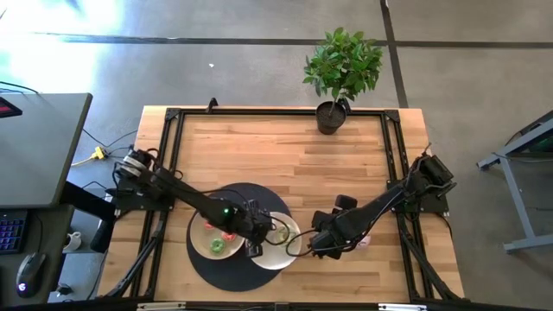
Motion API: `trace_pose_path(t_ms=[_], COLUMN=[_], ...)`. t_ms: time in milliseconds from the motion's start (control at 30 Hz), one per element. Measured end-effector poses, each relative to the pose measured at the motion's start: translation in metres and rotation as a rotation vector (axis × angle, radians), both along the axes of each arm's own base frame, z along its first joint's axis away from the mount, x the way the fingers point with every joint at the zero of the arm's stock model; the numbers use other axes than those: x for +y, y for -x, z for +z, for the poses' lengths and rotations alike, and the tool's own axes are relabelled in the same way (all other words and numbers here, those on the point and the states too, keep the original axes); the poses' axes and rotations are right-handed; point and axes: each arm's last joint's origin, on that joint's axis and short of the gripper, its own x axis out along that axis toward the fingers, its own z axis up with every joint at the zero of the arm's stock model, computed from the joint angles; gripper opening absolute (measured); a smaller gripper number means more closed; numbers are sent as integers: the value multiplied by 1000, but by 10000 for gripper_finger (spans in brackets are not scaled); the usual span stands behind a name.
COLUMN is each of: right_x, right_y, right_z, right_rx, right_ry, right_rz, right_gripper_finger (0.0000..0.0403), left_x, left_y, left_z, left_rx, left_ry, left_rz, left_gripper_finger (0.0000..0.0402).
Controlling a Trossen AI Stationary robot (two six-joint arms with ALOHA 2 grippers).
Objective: Pick & Place donuts
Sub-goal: Put the big blue donut on the right white plate, then put the big purple donut on the right white plate
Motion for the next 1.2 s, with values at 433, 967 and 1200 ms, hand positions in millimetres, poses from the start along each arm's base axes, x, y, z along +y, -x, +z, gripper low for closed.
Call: trace_pose_path(t_ms=[433, 967, 1200], right_x=[1, 44, 51], right_y=[6, 37, 43], right_z=[0, 0, 0], right_rx=[82, 156, 129], right_ry=[-58, -158, -141], right_rz=[-32, -103, -174], right_gripper_finger=[129, 129, 129], left_x=[-4, -12, -11], left_y=[-6, -15, -14], left_z=[8, 35, 34], left_rx=[-4, -34, -22], left_ry=[42, 24, -21], left_rz=[-60, -134, -188], left_gripper_finger=[186, 189, 189])
